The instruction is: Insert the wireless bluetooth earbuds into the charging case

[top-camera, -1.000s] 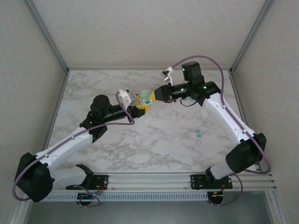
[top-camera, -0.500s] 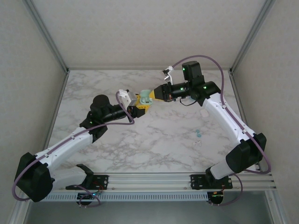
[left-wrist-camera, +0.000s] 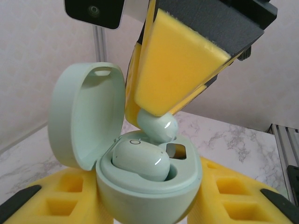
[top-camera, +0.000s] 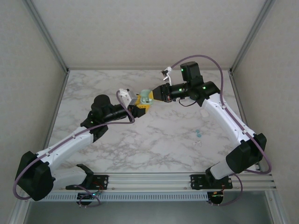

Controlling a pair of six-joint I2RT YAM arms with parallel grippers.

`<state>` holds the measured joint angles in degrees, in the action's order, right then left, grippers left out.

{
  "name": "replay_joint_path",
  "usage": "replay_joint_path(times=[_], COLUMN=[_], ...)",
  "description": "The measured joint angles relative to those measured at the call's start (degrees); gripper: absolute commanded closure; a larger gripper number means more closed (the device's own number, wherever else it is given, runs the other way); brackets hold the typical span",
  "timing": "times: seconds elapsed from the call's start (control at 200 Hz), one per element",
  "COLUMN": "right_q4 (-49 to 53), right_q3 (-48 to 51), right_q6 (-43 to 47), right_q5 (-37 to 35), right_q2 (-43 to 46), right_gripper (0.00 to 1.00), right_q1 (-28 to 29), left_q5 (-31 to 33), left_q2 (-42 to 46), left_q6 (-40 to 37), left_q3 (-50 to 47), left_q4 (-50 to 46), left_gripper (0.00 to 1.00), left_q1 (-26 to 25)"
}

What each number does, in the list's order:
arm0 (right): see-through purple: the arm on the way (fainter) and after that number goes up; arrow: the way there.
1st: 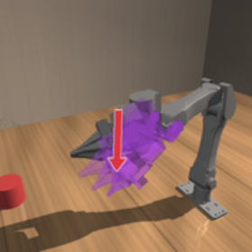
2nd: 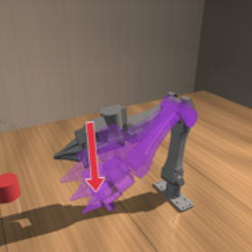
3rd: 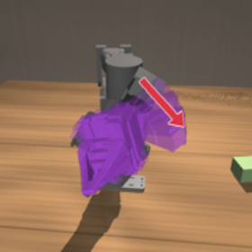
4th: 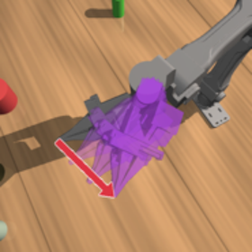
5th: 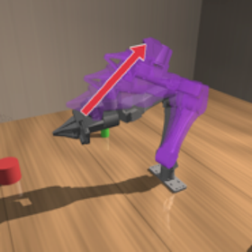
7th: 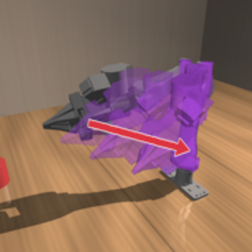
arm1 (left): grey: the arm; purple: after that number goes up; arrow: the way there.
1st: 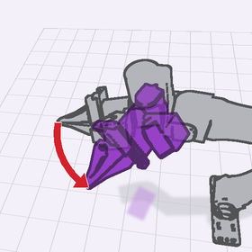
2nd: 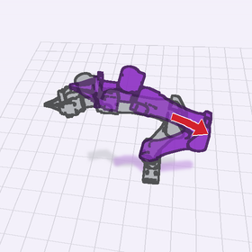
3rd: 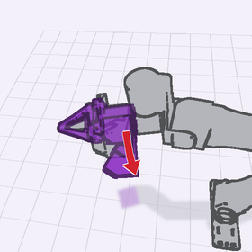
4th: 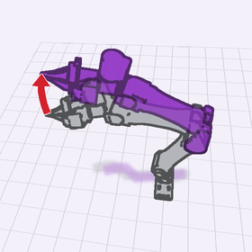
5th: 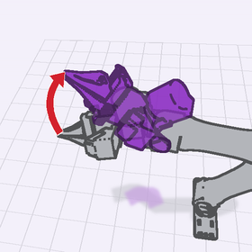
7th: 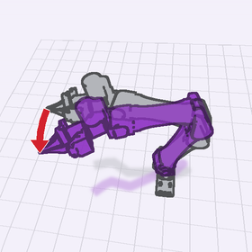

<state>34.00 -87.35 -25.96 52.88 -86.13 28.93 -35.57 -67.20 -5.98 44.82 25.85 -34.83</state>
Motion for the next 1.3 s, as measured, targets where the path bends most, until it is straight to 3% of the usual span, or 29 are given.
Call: replay_joint_path(times=[0.491,0.776,1.036,1.302], right_q4=[1.8,2.9,1.0,2.1], right_q3=[-1.5,-1.9,-3.1,-9.3], right_q6=[-0.2,-0.2,-3.4,-7.1], right_q5=[-4.5,-7.2,-14.4,-18.6], right_q2=[0.7,2.1,7.4,0.7], right_gripper=[0.57,0.56,0.50,0.48], right_q1=[0.3,0.3,0.3,0.3], left_q5=[0.2,0.1,0.3,0.3], left_q2=[0.0,0.0,0.8,1.5], left_q6=[0.0,-0.4,-3.3,-3.9], left_q3=[0.0,0.0,0.0,0.1], left_q4=[1.0,1.7,-1.3,-2.1], left_gripper=[0.76,0.76,0.76,0.76], left_q1=[-0.2,-0.5,-0.5,-0.7])
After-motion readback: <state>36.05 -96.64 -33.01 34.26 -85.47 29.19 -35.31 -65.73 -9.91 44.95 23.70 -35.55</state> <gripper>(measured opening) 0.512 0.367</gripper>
